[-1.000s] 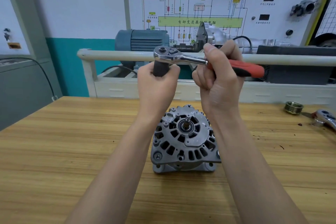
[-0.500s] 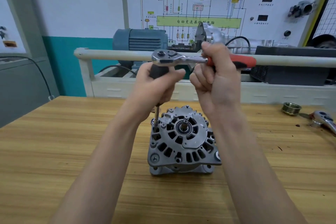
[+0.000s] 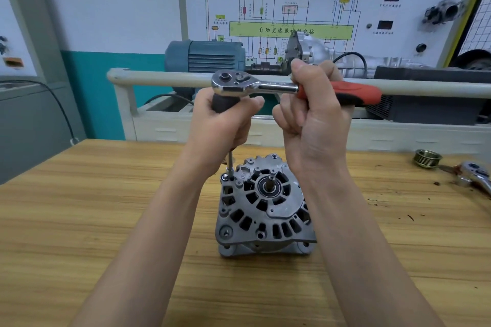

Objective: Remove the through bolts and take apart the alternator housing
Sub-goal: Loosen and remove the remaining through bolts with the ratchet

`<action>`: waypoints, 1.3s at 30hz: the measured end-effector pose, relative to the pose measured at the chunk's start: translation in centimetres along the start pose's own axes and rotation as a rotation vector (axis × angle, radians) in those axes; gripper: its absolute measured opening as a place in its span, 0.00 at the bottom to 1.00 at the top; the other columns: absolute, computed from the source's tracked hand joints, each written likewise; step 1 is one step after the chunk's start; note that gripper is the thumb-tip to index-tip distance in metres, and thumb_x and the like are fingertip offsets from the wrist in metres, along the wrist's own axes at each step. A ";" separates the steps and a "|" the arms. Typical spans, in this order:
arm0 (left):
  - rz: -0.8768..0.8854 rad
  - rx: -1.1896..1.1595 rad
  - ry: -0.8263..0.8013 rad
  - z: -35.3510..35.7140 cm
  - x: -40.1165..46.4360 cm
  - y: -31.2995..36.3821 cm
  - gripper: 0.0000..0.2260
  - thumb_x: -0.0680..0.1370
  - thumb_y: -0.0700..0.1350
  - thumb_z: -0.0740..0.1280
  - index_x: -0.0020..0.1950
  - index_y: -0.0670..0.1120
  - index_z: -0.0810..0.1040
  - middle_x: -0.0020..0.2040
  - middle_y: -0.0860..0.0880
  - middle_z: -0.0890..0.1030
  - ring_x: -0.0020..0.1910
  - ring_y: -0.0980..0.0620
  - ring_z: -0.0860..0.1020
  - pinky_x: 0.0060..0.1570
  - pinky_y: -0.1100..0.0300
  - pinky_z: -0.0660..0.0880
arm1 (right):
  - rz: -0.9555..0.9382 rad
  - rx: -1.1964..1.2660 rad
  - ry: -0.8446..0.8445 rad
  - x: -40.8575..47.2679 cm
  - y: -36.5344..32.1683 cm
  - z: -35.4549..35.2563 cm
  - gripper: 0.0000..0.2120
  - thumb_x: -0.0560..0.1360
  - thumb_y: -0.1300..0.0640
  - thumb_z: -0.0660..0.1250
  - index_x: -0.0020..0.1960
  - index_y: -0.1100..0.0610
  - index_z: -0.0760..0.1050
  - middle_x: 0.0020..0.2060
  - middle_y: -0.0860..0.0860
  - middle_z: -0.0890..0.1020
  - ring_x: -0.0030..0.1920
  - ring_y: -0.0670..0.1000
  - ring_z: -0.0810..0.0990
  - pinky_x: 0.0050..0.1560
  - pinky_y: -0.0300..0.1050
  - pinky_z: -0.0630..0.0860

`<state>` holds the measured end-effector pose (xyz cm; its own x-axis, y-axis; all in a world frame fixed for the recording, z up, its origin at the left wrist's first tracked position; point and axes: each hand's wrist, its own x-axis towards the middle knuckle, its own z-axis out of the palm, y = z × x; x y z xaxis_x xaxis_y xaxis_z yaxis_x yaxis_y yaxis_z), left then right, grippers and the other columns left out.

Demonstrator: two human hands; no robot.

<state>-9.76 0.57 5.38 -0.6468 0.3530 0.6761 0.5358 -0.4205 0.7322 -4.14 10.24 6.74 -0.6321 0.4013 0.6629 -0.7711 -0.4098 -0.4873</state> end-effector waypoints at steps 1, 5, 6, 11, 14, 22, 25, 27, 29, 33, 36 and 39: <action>-0.001 -0.001 -0.001 0.0 0.0 0.0 0.15 0.71 0.37 0.64 0.28 0.45 0.62 0.22 0.50 0.59 0.20 0.53 0.55 0.23 0.65 0.53 | 0.002 -0.001 0.006 0.0 0.0 0.0 0.21 0.76 0.70 0.62 0.30 0.55 0.60 0.16 0.45 0.60 0.17 0.44 0.54 0.21 0.34 0.57; 0.005 -0.021 -0.002 0.0 0.0 0.1 0.16 0.71 0.37 0.64 0.26 0.48 0.63 0.21 0.51 0.59 0.19 0.54 0.55 0.23 0.66 0.54 | 0.005 0.025 -0.004 0.0 0.0 0.0 0.21 0.76 0.69 0.62 0.29 0.54 0.60 0.16 0.45 0.60 0.17 0.43 0.55 0.21 0.33 0.58; 0.013 -0.020 -0.005 0.0 0.1 0.2 0.17 0.71 0.37 0.64 0.25 0.49 0.64 0.21 0.52 0.60 0.19 0.54 0.55 0.23 0.67 0.55 | 0.003 0.038 -0.016 -0.1 0.0 0.0 0.20 0.75 0.68 0.63 0.29 0.54 0.60 0.16 0.44 0.60 0.16 0.43 0.56 0.21 0.33 0.58; 0.022 -0.007 -0.015 -0.3 0.2 0.3 0.18 0.71 0.37 0.64 0.23 0.51 0.67 0.21 0.53 0.61 0.19 0.54 0.56 0.23 0.68 0.55 | -0.002 0.056 -0.048 -0.1 -0.1 0.3 0.19 0.73 0.67 0.64 0.29 0.54 0.61 0.16 0.44 0.61 0.16 0.43 0.56 0.21 0.33 0.58; 0.001 -0.014 -0.008 -0.4 0.2 0.2 0.18 0.71 0.38 0.65 0.24 0.51 0.66 0.21 0.53 0.60 0.19 0.54 0.56 0.23 0.68 0.55 | 0.001 0.028 -0.029 -0.2 0.1 0.2 0.20 0.75 0.69 0.62 0.31 0.55 0.58 0.16 0.45 0.60 0.17 0.44 0.55 0.21 0.33 0.58; -0.014 -0.027 -0.029 -0.5 0.3 0.1 0.18 0.71 0.38 0.65 0.24 0.51 0.66 0.21 0.54 0.61 0.19 0.56 0.56 0.23 0.69 0.55 | 0.008 0.023 -0.035 0.0 0.2 0.1 0.17 0.73 0.65 0.64 0.32 0.56 0.58 0.16 0.44 0.60 0.17 0.43 0.56 0.21 0.33 0.58; -0.011 -0.024 -0.023 -0.5 0.3 0.0 0.18 0.71 0.38 0.65 0.24 0.51 0.65 0.20 0.54 0.61 0.18 0.55 0.56 0.23 0.69 0.55 | 0.011 0.023 -0.028 0.0 0.2 0.0 0.17 0.73 0.66 0.64 0.32 0.56 0.59 0.16 0.44 0.61 0.17 0.43 0.57 0.21 0.34 0.58; -0.010 -0.028 -0.023 -0.5 0.3 0.0 0.18 0.71 0.38 0.65 0.24 0.51 0.65 0.20 0.54 0.61 0.18 0.55 0.56 0.23 0.69 0.55 | 0.012 0.022 -0.029 0.0 0.2 0.0 0.17 0.74 0.66 0.63 0.32 0.56 0.59 0.16 0.44 0.61 0.17 0.43 0.56 0.21 0.34 0.58; -0.010 -0.033 -0.021 -0.6 0.3 0.0 0.18 0.71 0.38 0.65 0.24 0.51 0.65 0.21 0.54 0.61 0.18 0.55 0.56 0.23 0.68 0.55 | 0.011 0.030 -0.029 0.0 0.2 0.0 0.18 0.74 0.67 0.63 0.31 0.55 0.60 0.16 0.45 0.61 0.17 0.43 0.56 0.21 0.34 0.58; -0.010 -0.033 -0.013 -0.5 0.3 0.1 0.18 0.71 0.38 0.65 0.24 0.51 0.66 0.21 0.54 0.61 0.18 0.56 0.56 0.23 0.68 0.55 | 0.013 0.038 -0.025 0.0 0.3 0.0 0.20 0.75 0.68 0.63 0.30 0.54 0.60 0.16 0.45 0.61 0.17 0.43 0.56 0.21 0.33 0.59; -0.009 -0.032 -0.013 -0.5 0.3 0.1 0.18 0.71 0.38 0.65 0.24 0.51 0.65 0.21 0.54 0.61 0.18 0.56 0.56 0.23 0.68 0.55 | 0.016 0.051 -0.026 0.0 0.2 0.1 0.21 0.75 0.68 0.63 0.29 0.53 0.61 0.16 0.45 0.61 0.17 0.43 0.56 0.20 0.33 0.58; -0.013 -0.037 -0.011 -0.5 0.3 0.1 0.18 0.71 0.38 0.65 0.24 0.51 0.65 0.21 0.54 0.61 0.18 0.56 0.56 0.23 0.68 0.55 | 0.014 0.052 -0.029 0.0 0.2 0.1 0.21 0.75 0.68 0.63 0.29 0.53 0.61 0.16 0.45 0.61 0.17 0.43 0.56 0.20 0.33 0.58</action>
<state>-10.18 0.24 5.58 -0.6474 0.3674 0.6677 0.5068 -0.4468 0.7372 -4.29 10.12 6.72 -0.6397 0.3720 0.6726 -0.7568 -0.4575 -0.4668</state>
